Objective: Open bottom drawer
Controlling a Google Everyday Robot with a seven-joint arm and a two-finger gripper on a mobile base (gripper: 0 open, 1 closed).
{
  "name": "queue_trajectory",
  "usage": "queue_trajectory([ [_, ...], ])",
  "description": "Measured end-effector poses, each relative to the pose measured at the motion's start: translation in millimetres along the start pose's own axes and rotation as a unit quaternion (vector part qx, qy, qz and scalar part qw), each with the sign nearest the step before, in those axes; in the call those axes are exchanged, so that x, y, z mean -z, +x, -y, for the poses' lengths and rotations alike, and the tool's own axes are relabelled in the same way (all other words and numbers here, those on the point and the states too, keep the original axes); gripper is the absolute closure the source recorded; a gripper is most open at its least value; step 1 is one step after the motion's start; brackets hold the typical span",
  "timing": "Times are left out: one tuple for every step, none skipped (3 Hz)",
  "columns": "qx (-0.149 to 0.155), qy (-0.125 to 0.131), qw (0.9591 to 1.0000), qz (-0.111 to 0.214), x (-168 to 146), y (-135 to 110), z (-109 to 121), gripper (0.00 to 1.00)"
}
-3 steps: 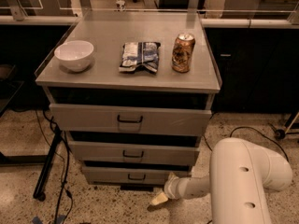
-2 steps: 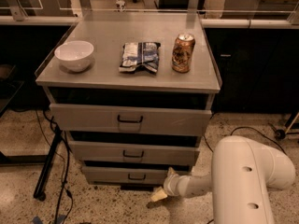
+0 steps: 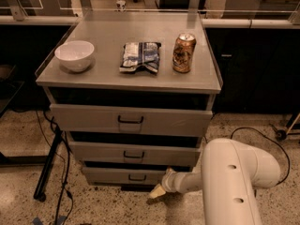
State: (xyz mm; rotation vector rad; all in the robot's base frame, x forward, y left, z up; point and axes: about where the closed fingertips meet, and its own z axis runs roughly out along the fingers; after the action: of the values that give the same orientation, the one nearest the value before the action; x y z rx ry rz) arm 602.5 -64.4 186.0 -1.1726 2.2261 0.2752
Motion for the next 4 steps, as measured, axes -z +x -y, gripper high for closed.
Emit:
queue_trajectory([
  [0.001, 0.001, 1.0000, 0.001, -1.2, -1.2, 1.7, 0.00],
  [0.008, -0.024, 0.9993, -0.026, -8.8, 10.8, -12.0, 0.00],
  [0.014, -0.039, 0.9983, -0.042, -11.6, 15.9, -20.5, 0.00],
  [0.009, -0.063, 0.9963, -0.059, 6.9, 23.3, -32.1, 0.00],
])
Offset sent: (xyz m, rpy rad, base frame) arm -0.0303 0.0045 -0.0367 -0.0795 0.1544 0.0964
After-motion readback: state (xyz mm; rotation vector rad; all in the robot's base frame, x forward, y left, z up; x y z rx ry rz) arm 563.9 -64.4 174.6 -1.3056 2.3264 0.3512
